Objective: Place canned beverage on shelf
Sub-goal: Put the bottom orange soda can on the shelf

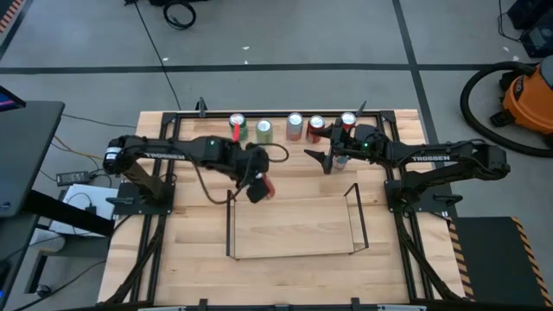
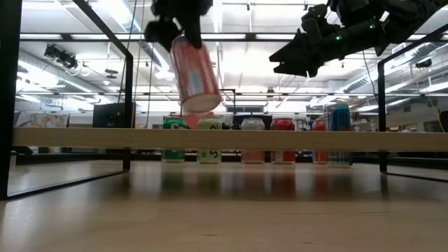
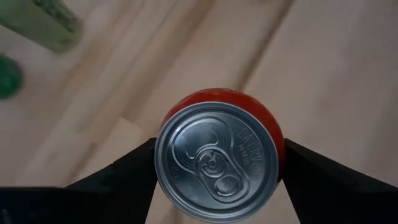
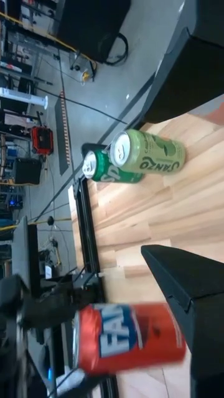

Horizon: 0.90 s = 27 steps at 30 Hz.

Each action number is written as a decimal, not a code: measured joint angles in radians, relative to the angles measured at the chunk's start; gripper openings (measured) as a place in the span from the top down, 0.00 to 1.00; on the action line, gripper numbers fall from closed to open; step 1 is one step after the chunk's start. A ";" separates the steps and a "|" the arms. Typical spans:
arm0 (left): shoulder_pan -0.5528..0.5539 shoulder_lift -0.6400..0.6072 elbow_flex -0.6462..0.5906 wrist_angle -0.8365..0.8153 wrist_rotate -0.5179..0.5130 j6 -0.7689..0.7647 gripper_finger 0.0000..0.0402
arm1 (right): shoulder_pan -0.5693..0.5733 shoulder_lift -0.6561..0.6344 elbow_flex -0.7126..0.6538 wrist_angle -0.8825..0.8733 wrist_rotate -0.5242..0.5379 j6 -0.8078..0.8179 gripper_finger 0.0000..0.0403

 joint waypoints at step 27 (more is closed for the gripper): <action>-0.236 0.168 0.054 -0.043 0.017 -0.534 0.25 | 0.381 -0.068 0.000 -0.085 0.036 -0.063 0.14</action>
